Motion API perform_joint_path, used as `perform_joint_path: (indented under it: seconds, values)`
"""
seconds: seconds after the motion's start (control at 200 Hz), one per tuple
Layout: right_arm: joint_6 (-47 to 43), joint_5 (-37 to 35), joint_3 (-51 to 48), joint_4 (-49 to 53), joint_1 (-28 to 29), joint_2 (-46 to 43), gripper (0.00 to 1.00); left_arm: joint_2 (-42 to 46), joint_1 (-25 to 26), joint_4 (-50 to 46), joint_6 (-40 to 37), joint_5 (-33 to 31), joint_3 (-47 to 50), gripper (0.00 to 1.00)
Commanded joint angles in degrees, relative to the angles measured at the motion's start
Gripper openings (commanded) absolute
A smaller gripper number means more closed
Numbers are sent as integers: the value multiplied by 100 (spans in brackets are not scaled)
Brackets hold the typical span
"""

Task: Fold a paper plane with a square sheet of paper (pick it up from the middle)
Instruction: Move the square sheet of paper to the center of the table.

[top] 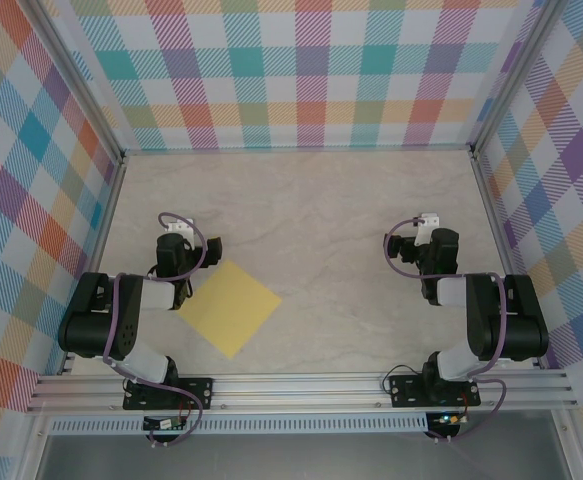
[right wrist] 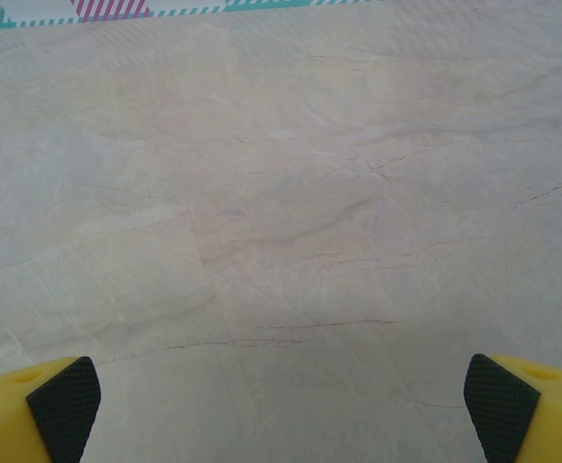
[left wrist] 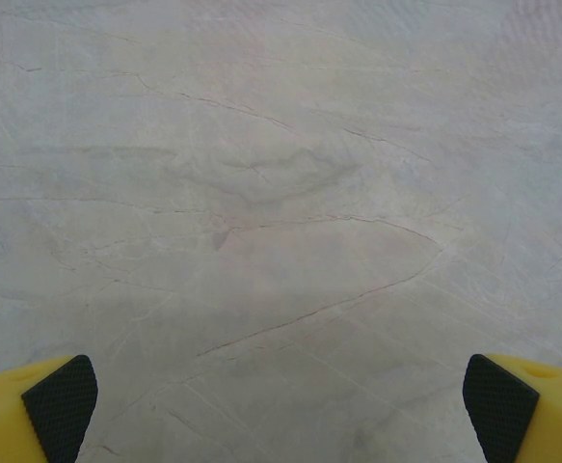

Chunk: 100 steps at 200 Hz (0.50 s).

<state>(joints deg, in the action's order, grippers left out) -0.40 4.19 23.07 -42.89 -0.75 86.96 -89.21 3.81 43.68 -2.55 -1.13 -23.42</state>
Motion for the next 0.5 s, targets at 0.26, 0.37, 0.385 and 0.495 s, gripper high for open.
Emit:
perform_joint_path:
  seconds: [0.26,0.37,0.385,0.495]
  values:
    - [445,433,800,2230,5,-1080,100,-44,-155,173,92,124,-110,100]
    - [952,327,1126,3559,27,-2001,100,-48,-128,161,63,93,-125,100]
    - [1030,279,1275,3920,29,-2092,100,-44,-131,145,67,99,-125,100]
    - [1635,556,2210,5923,30,-2349,100,31,-124,90,67,75,-130,100]
